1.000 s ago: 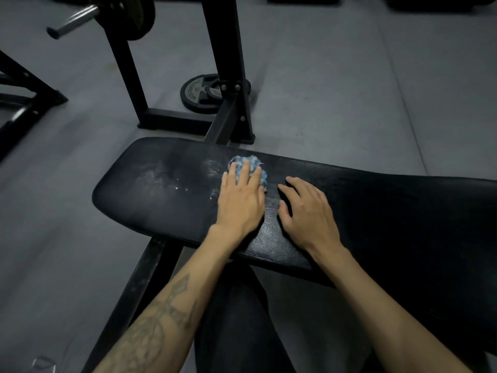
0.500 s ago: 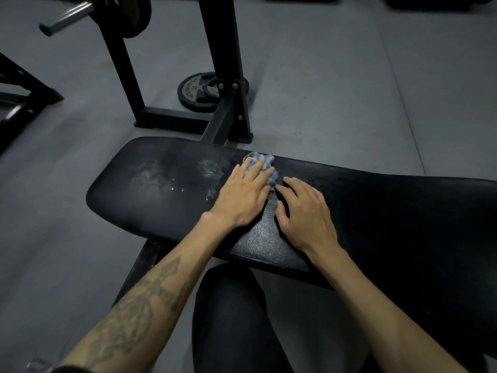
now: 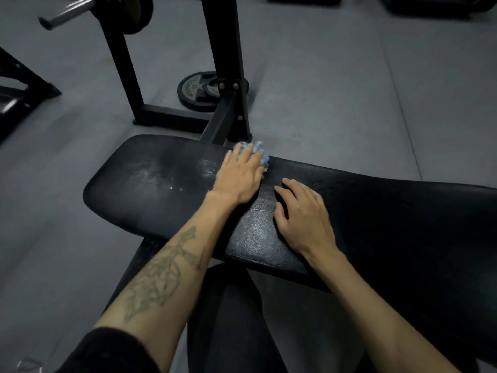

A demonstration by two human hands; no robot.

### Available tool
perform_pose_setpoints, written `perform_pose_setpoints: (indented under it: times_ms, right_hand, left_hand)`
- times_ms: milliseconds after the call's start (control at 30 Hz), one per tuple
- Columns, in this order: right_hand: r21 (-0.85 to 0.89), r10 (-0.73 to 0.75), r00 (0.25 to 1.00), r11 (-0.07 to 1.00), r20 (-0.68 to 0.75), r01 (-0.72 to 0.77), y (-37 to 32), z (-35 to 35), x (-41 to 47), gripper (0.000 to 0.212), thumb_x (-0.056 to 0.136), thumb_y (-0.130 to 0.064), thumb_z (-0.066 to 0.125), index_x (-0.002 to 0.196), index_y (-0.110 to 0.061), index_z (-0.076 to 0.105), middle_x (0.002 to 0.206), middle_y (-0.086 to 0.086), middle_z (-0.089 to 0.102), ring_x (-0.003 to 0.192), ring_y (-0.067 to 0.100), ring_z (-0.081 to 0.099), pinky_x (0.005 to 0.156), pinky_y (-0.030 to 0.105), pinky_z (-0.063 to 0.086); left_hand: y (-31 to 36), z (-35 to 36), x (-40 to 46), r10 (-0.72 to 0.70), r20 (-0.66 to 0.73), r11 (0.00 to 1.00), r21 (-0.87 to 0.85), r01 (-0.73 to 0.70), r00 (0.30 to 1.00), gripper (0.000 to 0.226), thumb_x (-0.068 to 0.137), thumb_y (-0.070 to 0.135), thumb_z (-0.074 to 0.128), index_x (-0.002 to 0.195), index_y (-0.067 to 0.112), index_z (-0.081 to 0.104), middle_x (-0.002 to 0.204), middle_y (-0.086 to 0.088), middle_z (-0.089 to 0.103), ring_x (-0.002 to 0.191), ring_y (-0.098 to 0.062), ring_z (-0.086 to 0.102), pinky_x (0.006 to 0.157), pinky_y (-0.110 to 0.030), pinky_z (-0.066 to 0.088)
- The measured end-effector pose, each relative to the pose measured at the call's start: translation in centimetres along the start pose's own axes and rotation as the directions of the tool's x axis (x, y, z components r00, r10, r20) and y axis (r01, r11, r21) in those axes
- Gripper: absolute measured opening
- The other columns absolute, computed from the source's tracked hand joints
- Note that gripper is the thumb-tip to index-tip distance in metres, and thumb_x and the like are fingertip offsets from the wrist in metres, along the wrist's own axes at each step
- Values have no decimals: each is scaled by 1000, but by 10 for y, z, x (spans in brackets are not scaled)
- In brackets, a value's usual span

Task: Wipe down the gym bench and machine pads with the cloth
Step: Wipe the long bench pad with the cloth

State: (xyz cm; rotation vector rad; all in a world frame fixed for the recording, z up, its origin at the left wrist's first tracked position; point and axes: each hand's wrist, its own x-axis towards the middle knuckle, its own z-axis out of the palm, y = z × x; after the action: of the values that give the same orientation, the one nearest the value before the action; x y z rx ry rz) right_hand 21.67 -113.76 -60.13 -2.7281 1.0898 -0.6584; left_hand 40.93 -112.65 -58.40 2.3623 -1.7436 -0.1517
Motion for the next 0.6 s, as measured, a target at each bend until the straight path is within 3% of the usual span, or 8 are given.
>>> perform_pose_setpoints:
  times_ms: [67,167,233,400,533,600]
  right_hand:
    - [-2,-1,1000,1000,-1,1,0,0,0,38,95,-25,54,129,-13,63,140,6,57,132,20,49,112,39,36]
    - [-2,1,1000,1000,-8,-1,0,0,0,36,94,-24,56,127,-13,64,139,6,58,132,21,50,111,39,37]
    - [3,3,1000,1000,-7,-3,0,1,1,36,94,-24,55,127,-13,64,138,6,58,131,21,51,111,39,37]
    - [9,0,1000,1000,-4,0,0,1,1,37,94,-24,55,128,-13,64,138,6,58,131,20,50,111,39,37]
    - [6,-6,1000,1000,-17,6,0,1,1,36,92,-23,55,126,-13,65,137,6,59,130,20,51,110,39,37]
    - [8,-3,1000,1000,-16,3,1,0,1,36,92,-24,55,125,-13,65,136,6,59,129,21,52,109,39,38]
  left_hand:
    - [4,0,2,-68,-2,998,0,68,998,53,110,35,29,160,17,27,170,-8,17,157,-35,6,126,-48,6]
    - [7,3,-8,130,18,992,-8,-130,991,51,110,36,28,159,21,32,170,-5,18,157,-34,9,126,-50,10]
    - [-4,2,-9,179,33,984,16,-180,983,52,109,38,27,159,22,33,170,-5,20,157,-31,12,125,-49,12]
    - [6,2,3,-88,-39,995,38,89,995,53,110,33,30,159,16,28,169,-9,19,156,-37,10,126,-49,8]
    - [17,9,-18,136,16,991,-5,-136,991,52,110,34,31,160,20,28,171,-4,14,158,-33,6,126,-48,6]
    - [7,8,-20,129,-8,991,-15,-129,992,52,110,34,32,160,20,28,171,-4,15,158,-31,7,126,-47,8]
